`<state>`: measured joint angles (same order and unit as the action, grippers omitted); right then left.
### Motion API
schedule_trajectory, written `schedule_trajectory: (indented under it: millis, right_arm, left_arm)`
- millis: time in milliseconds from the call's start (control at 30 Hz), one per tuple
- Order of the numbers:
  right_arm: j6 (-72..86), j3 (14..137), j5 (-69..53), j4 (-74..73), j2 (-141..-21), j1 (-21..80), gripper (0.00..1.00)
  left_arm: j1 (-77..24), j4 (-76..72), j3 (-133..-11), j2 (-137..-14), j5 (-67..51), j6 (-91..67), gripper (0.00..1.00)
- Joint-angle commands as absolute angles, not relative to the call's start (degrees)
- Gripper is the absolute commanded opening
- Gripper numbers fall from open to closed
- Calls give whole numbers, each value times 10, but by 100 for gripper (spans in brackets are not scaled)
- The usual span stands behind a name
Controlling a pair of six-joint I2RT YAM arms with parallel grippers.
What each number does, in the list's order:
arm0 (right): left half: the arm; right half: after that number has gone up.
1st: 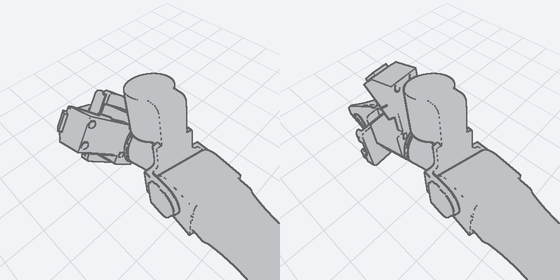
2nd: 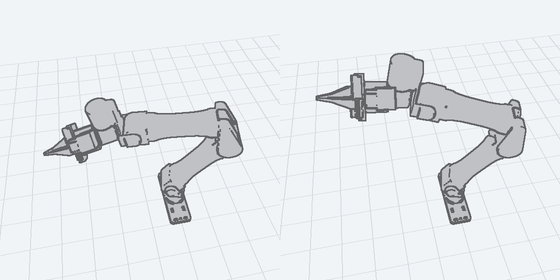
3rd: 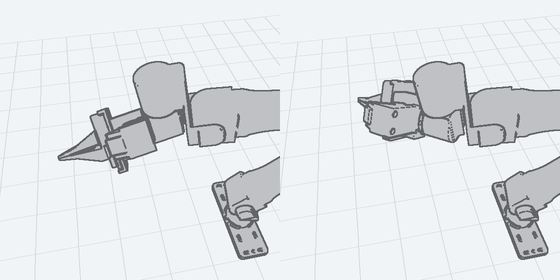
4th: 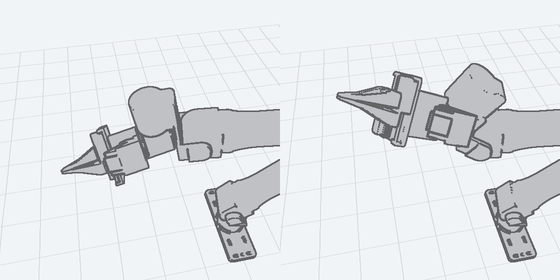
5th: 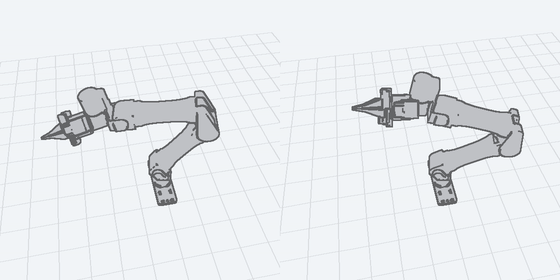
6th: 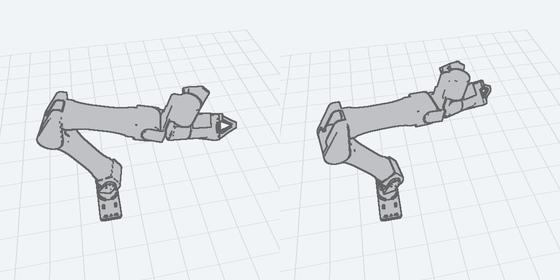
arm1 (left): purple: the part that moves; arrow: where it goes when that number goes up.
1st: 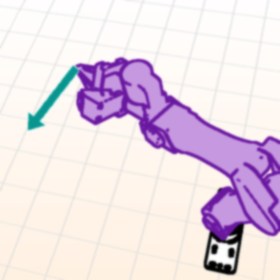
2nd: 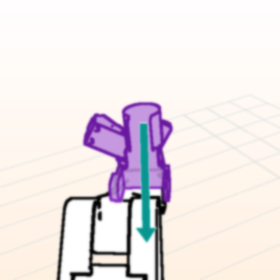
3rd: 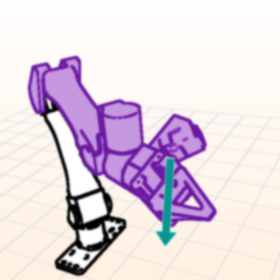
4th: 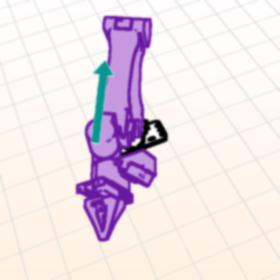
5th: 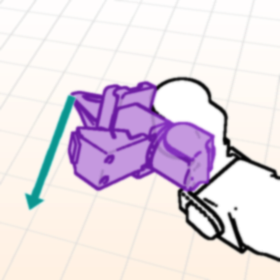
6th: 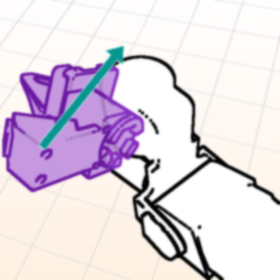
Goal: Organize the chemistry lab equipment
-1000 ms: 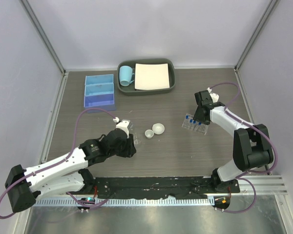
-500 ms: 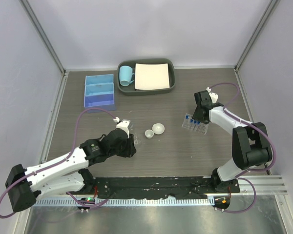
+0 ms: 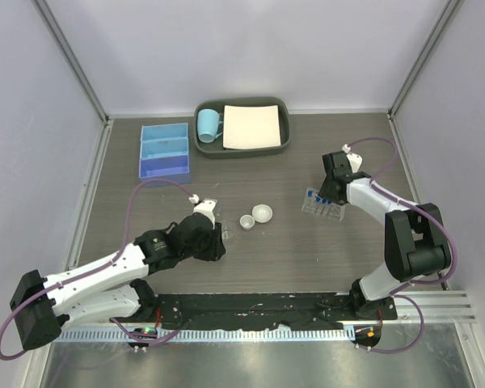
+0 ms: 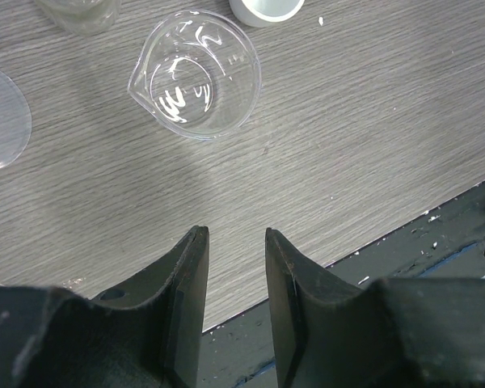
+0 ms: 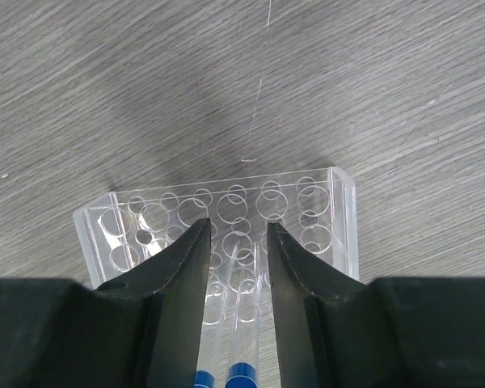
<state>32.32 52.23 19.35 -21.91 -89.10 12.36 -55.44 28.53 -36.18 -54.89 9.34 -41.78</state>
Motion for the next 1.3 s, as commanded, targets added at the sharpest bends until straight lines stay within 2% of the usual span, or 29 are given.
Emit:
schedule_trajectory:
  millis: [0, 467, 733, 967, 1267]
  right_arm:
    - [331, 499, 202, -238, -901, 112, 40]
    - [370, 475, 264, -229, -896, 47, 40]
    - [396, 484, 307, -243, -905, -25, 40]
    - [406, 535, 307, -259, -939, -90, 40]
    - [411, 593, 316, -276, -974, -114, 40]
  left_arm:
    - [-555, 265, -367, -548, 91, -415, 37]
    - [-555, 270, -368, -545, 88, -415, 36]
    - [-556, 268, -364, -530, 84, -417, 35]
    - [-559, 259, -355, -515, 73, -420, 35]
    - [-564, 254, -352, -514, 65, -420, 34]
